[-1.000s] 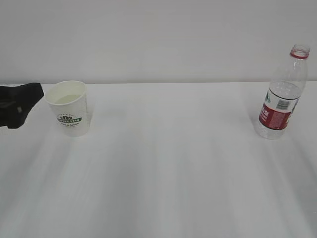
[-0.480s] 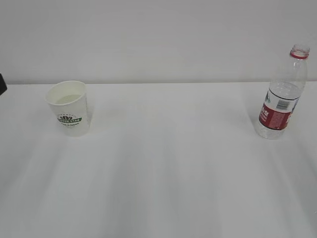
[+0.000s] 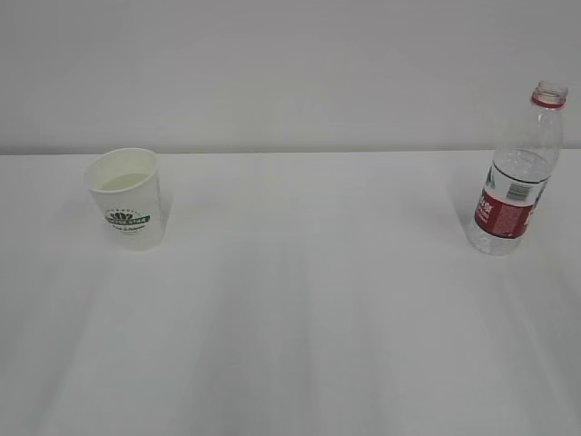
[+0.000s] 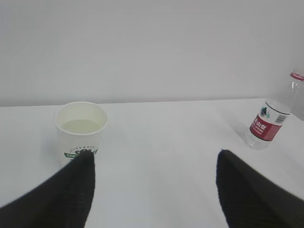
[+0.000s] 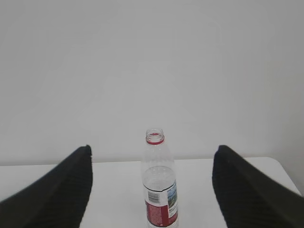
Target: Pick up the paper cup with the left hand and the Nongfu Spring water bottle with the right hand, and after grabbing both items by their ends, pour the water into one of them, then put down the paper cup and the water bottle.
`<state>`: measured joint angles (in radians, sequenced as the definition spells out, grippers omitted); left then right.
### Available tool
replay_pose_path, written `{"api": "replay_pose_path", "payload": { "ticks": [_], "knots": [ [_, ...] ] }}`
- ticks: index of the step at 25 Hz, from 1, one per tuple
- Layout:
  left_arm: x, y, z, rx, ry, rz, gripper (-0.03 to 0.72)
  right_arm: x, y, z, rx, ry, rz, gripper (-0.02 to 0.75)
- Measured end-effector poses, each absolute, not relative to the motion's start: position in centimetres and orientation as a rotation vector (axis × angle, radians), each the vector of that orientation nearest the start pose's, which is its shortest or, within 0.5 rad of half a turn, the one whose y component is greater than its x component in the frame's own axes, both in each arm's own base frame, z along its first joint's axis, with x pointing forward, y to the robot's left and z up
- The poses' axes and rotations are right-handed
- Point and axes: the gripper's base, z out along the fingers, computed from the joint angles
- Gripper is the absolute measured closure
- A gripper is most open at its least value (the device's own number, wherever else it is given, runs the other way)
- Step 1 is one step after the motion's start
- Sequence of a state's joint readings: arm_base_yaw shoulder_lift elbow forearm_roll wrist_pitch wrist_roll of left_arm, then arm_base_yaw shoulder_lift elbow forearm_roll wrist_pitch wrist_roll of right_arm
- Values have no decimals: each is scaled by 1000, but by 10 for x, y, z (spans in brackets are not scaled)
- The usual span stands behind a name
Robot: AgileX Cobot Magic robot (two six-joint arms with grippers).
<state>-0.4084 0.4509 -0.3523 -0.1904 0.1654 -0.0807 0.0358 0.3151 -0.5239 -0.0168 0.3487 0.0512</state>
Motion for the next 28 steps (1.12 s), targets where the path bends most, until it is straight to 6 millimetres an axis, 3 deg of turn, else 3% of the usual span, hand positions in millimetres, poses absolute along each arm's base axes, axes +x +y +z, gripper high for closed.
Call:
{"api": "replay_pose_path", "payload": {
  "ticks": [4,10,16,20,28],
  "knots": [
    [80,-39,284,166,1776,-527,109,52,1,338,4,1620,45,145],
    [56,-33,311,218,1804,-533,141,17,-1,346,-14,1571,17,145],
    [43,-26,327,265,1842,-483,151,-16,-4,344,-60,1652,-52,145],
    [35,-23,327,297,1929,-448,151,-35,-5,339,-57,1725,-61,145],
    [19,-17,319,328,2032,-430,156,-50,-7,329,-54,1927,-73,145]
  ]
}}
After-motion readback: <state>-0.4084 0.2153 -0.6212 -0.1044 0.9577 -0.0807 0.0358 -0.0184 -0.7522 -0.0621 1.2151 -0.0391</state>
